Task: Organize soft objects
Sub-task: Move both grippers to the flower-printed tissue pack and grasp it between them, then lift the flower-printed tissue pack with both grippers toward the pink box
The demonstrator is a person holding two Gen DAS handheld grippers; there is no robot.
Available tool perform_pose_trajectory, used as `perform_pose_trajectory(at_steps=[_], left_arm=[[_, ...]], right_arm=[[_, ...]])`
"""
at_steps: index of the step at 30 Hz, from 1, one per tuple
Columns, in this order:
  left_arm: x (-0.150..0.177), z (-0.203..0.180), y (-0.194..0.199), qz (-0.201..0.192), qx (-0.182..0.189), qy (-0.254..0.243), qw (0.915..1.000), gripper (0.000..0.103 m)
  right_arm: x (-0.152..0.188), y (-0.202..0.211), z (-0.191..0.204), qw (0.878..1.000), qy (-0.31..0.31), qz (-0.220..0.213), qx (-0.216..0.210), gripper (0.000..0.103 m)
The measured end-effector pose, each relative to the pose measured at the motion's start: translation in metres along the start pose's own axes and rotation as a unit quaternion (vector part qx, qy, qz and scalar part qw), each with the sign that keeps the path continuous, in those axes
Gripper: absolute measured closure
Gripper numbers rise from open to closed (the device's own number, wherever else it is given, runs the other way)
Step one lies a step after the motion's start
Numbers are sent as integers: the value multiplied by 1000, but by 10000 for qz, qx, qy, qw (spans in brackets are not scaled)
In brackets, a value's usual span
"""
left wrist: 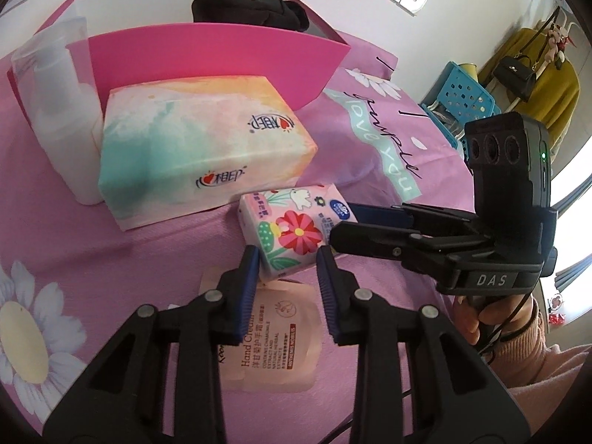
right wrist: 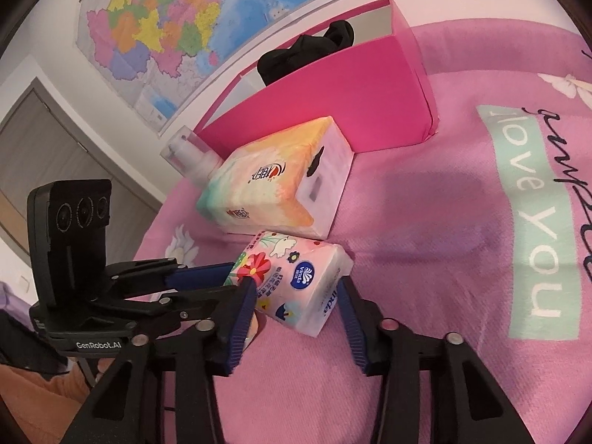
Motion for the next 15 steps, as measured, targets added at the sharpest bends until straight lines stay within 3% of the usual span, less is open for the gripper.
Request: perform_pose_trajectory(at_steps=[5,15], left_arm=[[-1,-1,0,3,25,12,10000,69],[-1,-8,9,-96,76,-51,9999,69]], right_arm=[[1,-1,1,10000,15,-11,62,66],[-2,4,5,9999,90,-101,105,67]])
Point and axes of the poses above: each gripper's, at about its wrist camera, not at the fingertips, and y roughly against the way its jaws point, z to its left, x to its underside, the point moved 9 cm from there along -y, roughly the way its jaws point, and after that the axes turned 1 degree about y, right-handed, at the moved point
